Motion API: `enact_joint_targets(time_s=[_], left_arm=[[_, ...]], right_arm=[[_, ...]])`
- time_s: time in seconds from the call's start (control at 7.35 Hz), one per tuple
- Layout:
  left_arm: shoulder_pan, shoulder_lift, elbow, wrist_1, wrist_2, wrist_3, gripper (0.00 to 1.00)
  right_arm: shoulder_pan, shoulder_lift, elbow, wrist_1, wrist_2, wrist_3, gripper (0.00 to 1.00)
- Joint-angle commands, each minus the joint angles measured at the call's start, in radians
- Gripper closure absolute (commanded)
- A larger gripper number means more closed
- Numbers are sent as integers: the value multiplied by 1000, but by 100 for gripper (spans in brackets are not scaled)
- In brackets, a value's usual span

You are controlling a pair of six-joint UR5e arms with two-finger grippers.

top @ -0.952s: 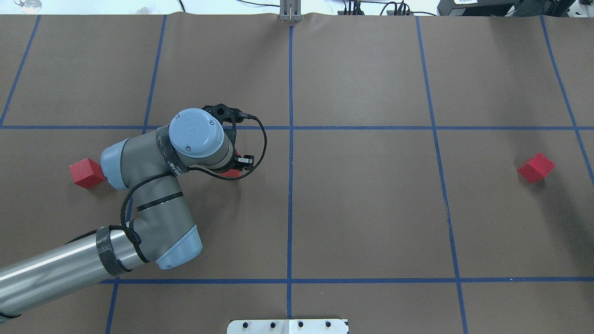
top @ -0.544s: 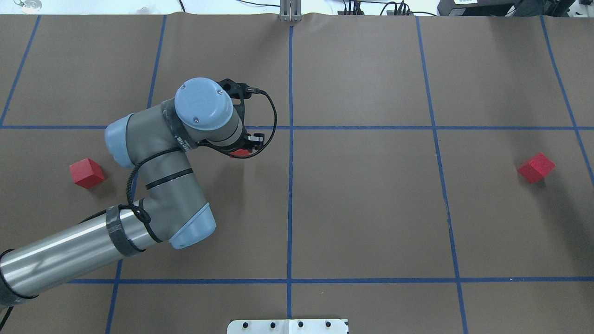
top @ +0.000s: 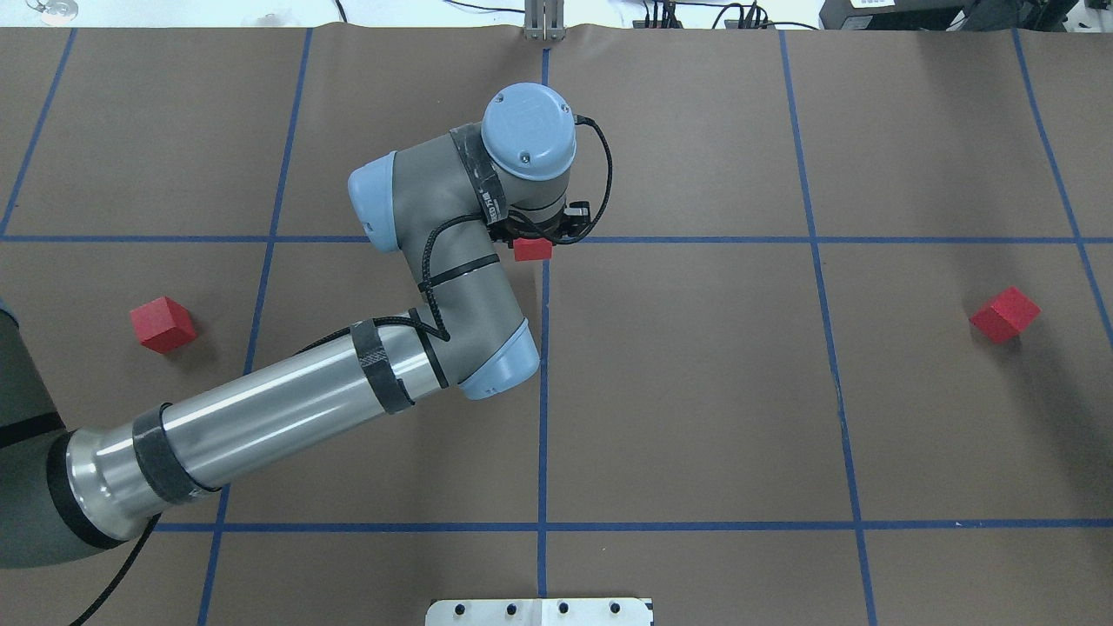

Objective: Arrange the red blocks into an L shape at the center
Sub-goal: 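Carry the red cube with the left gripper to the grid center and lower it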

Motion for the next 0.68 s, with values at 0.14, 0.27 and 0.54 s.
enact_joint_targets(time_s=[0.14,0.27,0.54], left_arm=[[2,-16,71,-79,0,4,100],[4,-16,83,-92,0,7,100],[4,-16,86,-92,0,70,100]], right_arm=[[-2,8,-19,2,0,3,1],[0,16,-34,6,-1,3,1],[0,17,-36,8,-1,2,1]])
